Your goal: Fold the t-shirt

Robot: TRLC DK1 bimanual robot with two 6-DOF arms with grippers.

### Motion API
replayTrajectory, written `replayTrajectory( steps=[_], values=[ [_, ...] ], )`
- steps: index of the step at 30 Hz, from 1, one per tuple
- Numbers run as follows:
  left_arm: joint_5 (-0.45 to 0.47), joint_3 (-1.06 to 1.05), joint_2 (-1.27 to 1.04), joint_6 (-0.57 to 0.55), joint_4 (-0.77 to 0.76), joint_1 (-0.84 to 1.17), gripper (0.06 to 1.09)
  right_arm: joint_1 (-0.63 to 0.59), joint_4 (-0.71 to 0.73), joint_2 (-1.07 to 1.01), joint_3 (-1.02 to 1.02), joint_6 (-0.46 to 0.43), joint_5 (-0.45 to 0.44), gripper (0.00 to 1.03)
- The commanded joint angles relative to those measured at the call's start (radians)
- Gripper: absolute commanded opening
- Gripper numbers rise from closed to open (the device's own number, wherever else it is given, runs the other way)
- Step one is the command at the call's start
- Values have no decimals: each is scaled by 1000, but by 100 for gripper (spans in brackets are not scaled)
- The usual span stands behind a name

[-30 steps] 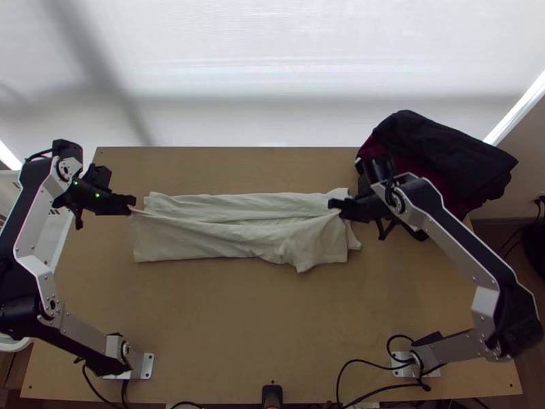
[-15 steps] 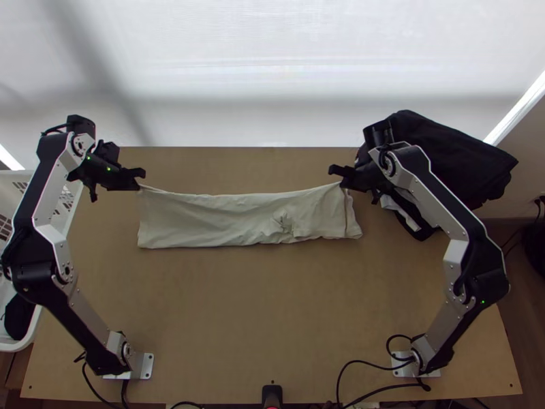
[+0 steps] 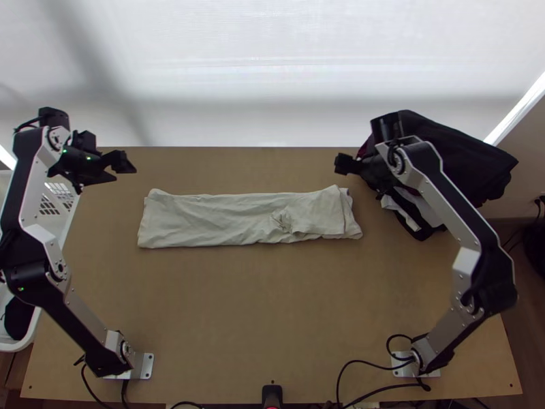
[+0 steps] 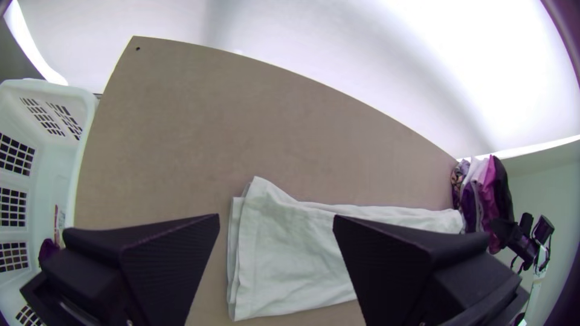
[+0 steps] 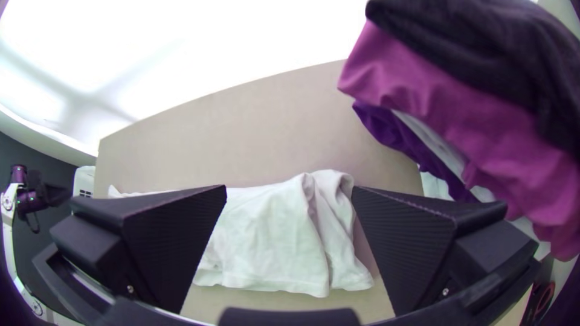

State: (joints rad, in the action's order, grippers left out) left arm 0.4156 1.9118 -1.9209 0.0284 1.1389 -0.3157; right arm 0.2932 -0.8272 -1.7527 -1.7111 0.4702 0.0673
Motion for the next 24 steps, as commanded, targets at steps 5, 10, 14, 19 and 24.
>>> replayTrajectory(
  steps=[5, 10, 14, 19, 24],
  values=[
    [158, -224, 88, 154, -4, -99, 98, -9, -82, 140, -104, 10, 9, 100],
    [175, -392, 100, 215, -68, -132, 103, -40, -116, 157, -165, 50, 166, 100],
    [175, -493, 111, 215, -136, -137, 103, -62, -116, 156, -206, 94, 304, 99],
    [175, -553, 115, 192, -206, -123, 104, -72, -116, 151, -263, 156, 397, 99],
    [175, -568, 83, 154, -260, -88, 104, -75, -116, 150, -309, 183, 420, 99]
  ],
)
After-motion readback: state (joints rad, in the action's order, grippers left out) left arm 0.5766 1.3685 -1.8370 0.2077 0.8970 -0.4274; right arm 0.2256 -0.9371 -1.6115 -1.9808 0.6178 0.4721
